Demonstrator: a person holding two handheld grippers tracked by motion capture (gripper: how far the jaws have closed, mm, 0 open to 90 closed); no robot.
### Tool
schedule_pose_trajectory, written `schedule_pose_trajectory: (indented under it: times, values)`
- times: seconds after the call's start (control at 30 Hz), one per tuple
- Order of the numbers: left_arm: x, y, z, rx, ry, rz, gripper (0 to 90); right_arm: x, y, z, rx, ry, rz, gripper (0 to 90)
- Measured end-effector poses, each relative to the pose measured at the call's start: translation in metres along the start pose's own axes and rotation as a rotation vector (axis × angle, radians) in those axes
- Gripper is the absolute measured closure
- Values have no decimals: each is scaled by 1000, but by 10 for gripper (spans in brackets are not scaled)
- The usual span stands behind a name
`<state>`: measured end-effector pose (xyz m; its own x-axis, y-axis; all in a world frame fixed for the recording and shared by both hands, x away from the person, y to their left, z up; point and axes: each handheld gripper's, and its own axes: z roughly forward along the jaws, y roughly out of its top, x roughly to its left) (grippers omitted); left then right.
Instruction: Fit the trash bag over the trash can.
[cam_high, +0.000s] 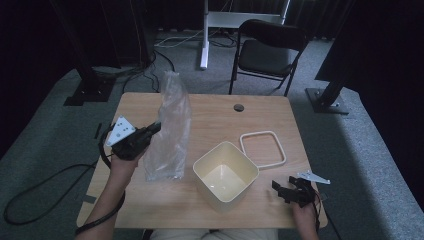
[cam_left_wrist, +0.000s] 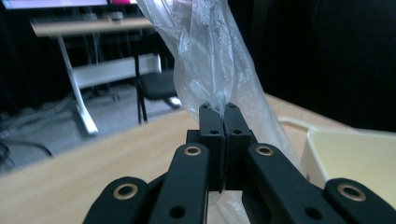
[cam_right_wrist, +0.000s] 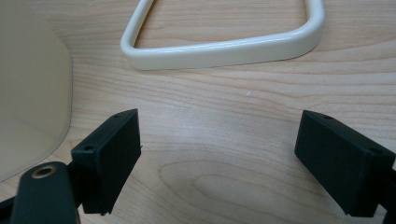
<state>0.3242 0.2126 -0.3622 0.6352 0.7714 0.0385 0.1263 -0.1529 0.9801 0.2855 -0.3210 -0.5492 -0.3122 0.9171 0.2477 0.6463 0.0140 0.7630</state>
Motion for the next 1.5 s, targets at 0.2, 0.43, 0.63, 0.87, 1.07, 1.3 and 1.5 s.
schedule_pose_trajectory:
  times: [0.2, 0.43, 0.63, 0.87, 1.07, 1.3, 1.5]
  values:
    - [-15, 32, -8, -84, 7, 34, 900, 0, 0, 0, 2, 1, -1, 138]
    - [-36, 61, 2, -145, -12, 68, 899, 0, 0, 0, 2, 2, 1, 138]
    - [-55, 71, 20, -173, -86, 58, 899, 0, 0, 0, 2, 6, 1, 138]
    - [-78, 71, 44, -189, -156, 52, 899, 0, 0, 0, 3, 11, 1, 138]
    - [-96, 60, 69, -144, -186, 64, 899, 0, -1, -1, 5, 15, 1, 138]
    - [-107, 41, 94, -103, -207, 71, 899, -1, -1, -1, 2, 19, 2, 138]
    - [-112, 20, 108, -47, -168, 124, 899, -1, -2, -2, 2, 24, 2, 138]
